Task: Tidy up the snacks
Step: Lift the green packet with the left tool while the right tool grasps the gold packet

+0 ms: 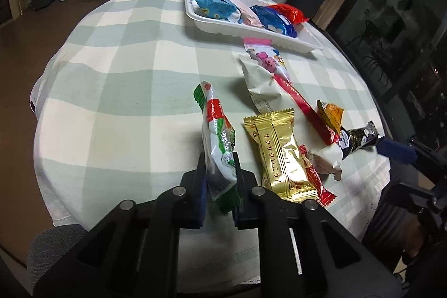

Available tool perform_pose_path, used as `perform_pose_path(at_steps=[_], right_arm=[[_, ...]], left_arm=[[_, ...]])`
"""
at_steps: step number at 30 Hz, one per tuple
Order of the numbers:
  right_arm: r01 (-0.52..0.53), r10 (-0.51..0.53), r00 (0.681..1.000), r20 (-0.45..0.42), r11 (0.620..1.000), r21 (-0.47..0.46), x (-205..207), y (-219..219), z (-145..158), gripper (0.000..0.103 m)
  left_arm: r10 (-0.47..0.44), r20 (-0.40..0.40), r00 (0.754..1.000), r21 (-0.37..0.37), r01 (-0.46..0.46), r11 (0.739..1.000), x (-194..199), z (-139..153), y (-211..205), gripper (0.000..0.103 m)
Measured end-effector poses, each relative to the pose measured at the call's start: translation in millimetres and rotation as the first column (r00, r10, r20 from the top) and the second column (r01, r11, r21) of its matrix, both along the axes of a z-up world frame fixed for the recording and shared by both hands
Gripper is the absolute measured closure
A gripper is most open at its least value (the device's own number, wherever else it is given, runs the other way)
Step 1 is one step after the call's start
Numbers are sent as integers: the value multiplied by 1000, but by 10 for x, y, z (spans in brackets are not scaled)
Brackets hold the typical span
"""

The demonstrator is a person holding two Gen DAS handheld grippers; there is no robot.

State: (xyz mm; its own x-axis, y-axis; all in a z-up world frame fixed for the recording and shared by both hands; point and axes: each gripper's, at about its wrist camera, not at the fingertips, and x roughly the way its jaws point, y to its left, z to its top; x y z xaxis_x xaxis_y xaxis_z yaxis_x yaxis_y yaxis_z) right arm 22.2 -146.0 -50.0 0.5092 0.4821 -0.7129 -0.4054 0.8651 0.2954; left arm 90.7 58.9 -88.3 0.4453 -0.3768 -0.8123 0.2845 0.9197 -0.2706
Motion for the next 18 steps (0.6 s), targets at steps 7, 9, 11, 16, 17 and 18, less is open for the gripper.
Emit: perform_pose_path(at_steps=[7, 9, 11, 16, 17, 18], right_arm=[[-52, 47, 997, -67, 996, -76, 250, 465, -90, 44], [-51, 41, 994, -104, 994, -101, 356, 558, -165, 44], [-40, 17, 989, -146, 988, -152, 471, 639, -273, 44], [-43, -1, 979, -203, 977, -211, 622, 762, -457, 44], [-48, 1, 978, -207, 974, -220, 638, 788, -486, 44], [-49, -1, 977, -211, 971, -232, 657, 804, -509, 45]], left_arm=[[46, 20, 999, -102, -43, 994, -102, 128, 311, 92], [56, 24, 998, -109, -53, 993, -129, 146, 373, 92], [63, 30, 998, -116, -59, 991, -158, 160, 420, 91], [60, 43, 997, -112, -55, 992, -204, 169, 438, 91], [60, 44, 997, -113, -55, 992, -205, 164, 436, 91], [60, 44, 997, -116, -55, 992, -207, 159, 436, 91]])
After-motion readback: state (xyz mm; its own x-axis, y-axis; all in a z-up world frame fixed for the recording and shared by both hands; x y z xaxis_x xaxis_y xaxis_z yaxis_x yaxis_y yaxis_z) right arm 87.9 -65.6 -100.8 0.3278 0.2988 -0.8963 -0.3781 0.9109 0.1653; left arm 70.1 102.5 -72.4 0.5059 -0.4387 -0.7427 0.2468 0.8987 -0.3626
